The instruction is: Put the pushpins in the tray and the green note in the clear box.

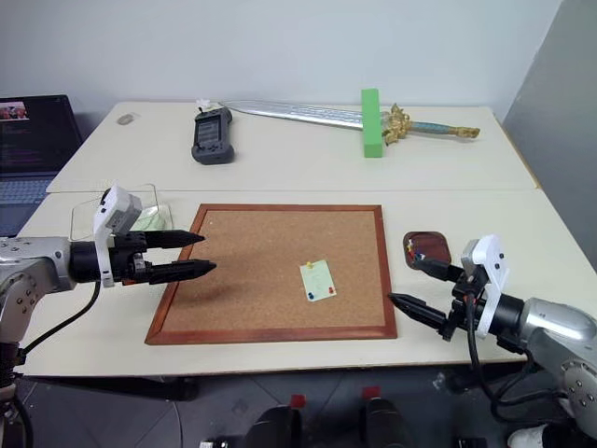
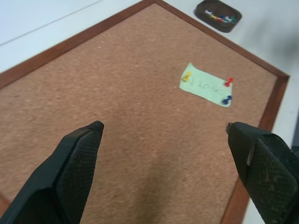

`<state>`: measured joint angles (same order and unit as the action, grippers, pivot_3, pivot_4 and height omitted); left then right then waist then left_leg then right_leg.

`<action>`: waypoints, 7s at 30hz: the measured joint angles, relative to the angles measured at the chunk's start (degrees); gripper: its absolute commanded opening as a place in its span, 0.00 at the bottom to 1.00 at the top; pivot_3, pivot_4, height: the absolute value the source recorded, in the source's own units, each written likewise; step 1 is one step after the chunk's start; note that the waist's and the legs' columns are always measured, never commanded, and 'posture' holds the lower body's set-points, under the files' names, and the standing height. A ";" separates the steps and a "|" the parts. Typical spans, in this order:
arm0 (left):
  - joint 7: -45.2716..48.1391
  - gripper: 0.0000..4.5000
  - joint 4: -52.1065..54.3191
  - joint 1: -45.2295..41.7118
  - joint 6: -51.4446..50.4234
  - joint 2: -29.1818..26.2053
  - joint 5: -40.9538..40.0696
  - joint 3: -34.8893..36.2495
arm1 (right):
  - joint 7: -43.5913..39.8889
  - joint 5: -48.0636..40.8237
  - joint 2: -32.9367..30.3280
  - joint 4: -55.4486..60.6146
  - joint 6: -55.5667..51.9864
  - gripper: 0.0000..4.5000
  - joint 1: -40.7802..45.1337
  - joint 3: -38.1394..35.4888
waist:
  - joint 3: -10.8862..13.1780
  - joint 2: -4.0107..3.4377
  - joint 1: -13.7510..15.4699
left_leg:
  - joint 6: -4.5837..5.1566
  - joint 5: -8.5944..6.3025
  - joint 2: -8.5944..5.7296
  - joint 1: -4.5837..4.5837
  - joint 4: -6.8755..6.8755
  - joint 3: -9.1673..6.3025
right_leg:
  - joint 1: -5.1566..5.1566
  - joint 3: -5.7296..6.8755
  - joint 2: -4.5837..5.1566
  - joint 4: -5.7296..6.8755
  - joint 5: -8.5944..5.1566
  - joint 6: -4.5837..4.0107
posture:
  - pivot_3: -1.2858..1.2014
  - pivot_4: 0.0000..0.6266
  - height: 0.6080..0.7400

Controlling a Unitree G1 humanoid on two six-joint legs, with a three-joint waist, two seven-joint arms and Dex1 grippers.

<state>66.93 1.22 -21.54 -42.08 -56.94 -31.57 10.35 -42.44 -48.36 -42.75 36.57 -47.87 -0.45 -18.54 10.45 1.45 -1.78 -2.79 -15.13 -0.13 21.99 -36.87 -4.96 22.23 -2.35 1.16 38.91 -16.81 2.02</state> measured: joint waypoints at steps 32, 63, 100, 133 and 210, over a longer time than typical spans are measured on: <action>-5.54 0.99 -3.62 0.47 1.30 4.56 0.03 1.39 | 0.72 6.32 -0.05 -1.29 7.47 1.00 -0.64 5.40 | 0.00 -0.01 0.00 | 0.00 0.00 0.01 0.01 -0.03 0.01 | 0.01 0.00 0.01 0.04 0.01 0.00 | 0.52 0.24 1.00; -3.04 0.00 -11.74 -0.87 23.56 23.73 12.45 -15.89 | -8.13 24.95 16.92 -26.08 25.08 1.00 23.51 30.72 | -0.02 0.00 -0.06 | 0.00 0.01 -0.09 -0.01 -0.12 -0.04 | 0.04 0.02 0.02 0.13 0.04 -0.02 | 0.52 0.24 1.00; -3.44 0.00 -14.86 -0.32 21.05 19.58 12.77 -12.50 | -7.51 38.09 29.77 -51.05 34.80 1.00 34.49 35.81 | -0.29 -0.35 -1.50 | 0.00 0.02 -0.15 -0.24 -0.14 -0.37 | 0.04 0.01 -0.04 0.51 0.05 -0.03 | 0.52 0.24 1.00; -3.70 0.00 -13.94 0.16 21.25 20.33 13.58 -12.41 | -6.81 44.83 34.73 -64.05 42.24 0.00 38.27 35.94 | -0.29 -0.35 -1.46 | 0.00 0.02 -0.15 -0.25 -0.13 -0.40 | 0.03 0.02 -0.01 0.51 0.05 -0.03 | 0.52 0.24 1.00; -2.56 0.00 -14.42 -1.51 20.75 22.31 14.03 -13.73 | 14.29 31.42 17.27 -43.32 8.78 0.00 26.06 6.13 | -0.26 -0.41 -0.07 | 0.02 0.01 -0.18 -0.08 -0.07 0.03 | -0.05 -0.02 0.11 0.12 0.05 -0.01 | 0.52 0.24 1.00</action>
<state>64.37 -13.21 -23.05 -21.33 -34.63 -17.55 -3.37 -28.16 -16.94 -25.48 -6.75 -39.09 25.61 -12.41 10.19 1.04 -1.85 -2.76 -15.11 -0.30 21.91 -36.94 -4.94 22.18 -2.37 1.27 39.02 -16.76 2.01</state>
